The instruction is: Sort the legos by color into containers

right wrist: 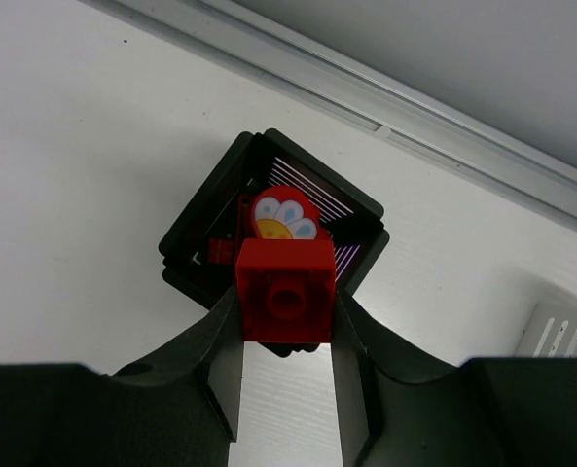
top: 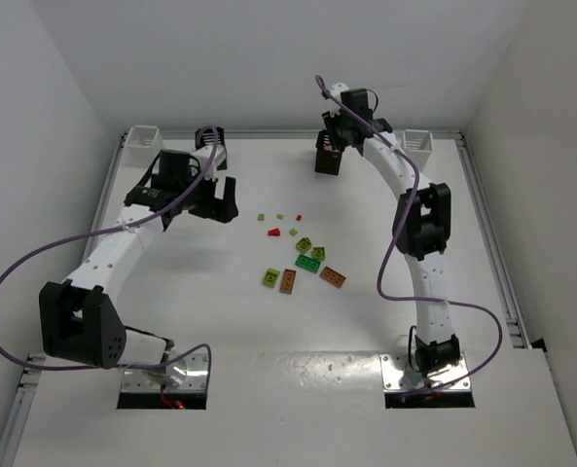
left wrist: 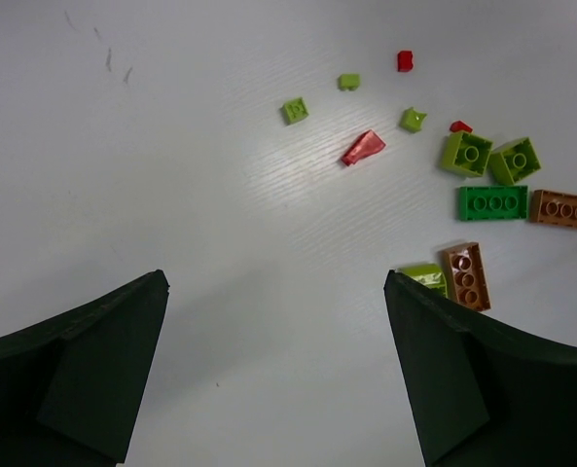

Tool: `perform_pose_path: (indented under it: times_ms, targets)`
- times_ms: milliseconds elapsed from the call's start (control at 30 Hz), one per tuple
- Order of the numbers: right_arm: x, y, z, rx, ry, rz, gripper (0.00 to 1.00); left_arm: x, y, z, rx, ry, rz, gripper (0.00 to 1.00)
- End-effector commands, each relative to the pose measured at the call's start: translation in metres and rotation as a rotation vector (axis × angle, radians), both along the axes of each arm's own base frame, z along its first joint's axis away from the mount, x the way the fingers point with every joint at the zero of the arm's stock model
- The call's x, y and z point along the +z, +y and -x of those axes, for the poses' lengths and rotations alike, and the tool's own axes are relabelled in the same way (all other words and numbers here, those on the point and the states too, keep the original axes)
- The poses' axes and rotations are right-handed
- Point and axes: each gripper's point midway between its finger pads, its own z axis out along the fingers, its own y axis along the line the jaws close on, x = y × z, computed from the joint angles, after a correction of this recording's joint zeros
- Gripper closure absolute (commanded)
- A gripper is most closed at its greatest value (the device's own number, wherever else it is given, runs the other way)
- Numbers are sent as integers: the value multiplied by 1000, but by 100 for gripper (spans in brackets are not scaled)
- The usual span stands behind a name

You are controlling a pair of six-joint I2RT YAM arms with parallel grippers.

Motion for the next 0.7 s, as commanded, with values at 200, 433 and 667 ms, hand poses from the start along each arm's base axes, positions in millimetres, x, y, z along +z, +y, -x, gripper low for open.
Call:
perform_pose_path:
  times_ms: [200, 433, 667]
  targets:
    - [45, 4, -17, 2, -109, -69, 44, -19, -23, 11, -112, 11, -31, 0]
    - [83, -5, 0, -24, -127, -103, 31, -33, -73, 37, -361, 26, -23, 2]
    - [74, -69, 72, -83, 26, -109, 32, -72, -139, 88, -726, 92, -90, 13]
